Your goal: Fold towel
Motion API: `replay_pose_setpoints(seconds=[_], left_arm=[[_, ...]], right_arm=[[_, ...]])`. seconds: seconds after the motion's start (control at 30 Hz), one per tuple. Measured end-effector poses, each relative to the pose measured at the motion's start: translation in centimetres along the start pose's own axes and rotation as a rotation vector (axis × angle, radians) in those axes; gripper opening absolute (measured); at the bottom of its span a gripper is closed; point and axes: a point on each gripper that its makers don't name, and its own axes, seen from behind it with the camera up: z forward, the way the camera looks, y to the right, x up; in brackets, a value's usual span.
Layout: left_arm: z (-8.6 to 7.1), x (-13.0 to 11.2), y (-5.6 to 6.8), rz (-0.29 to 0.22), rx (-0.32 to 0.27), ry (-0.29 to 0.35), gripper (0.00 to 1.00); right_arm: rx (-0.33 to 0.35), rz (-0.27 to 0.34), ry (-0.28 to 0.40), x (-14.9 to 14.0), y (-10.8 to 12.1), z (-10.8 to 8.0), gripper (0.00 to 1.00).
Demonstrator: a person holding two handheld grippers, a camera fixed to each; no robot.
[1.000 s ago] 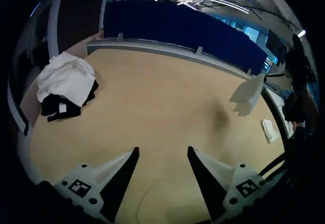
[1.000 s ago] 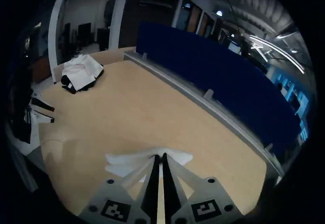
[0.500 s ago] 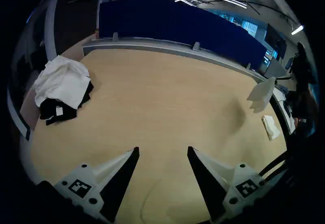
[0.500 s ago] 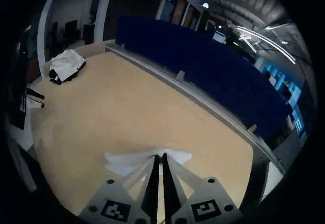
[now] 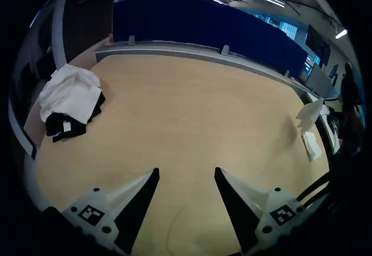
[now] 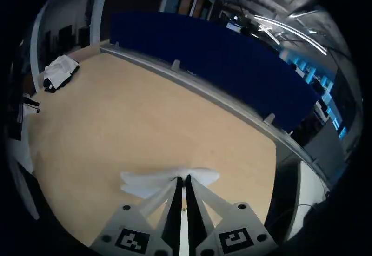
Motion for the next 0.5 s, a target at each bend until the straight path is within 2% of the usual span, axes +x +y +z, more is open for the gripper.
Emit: replay_pose_setpoints(seconds=[0.2, 0.5], left_arm=[[0.3, 0.0, 1.0, 0.011, -0.002, -0.007, 0.88], [0.4, 0.3, 2.5, 0.032, -0.018, -0.010, 0.88]], right_arm=[[-0.019, 0.021, -0.045, -3.4, 2.1, -0.2, 0.05], [-0.032, 0.037, -0.071, -5.8, 3.2, -0.6, 0.05]])
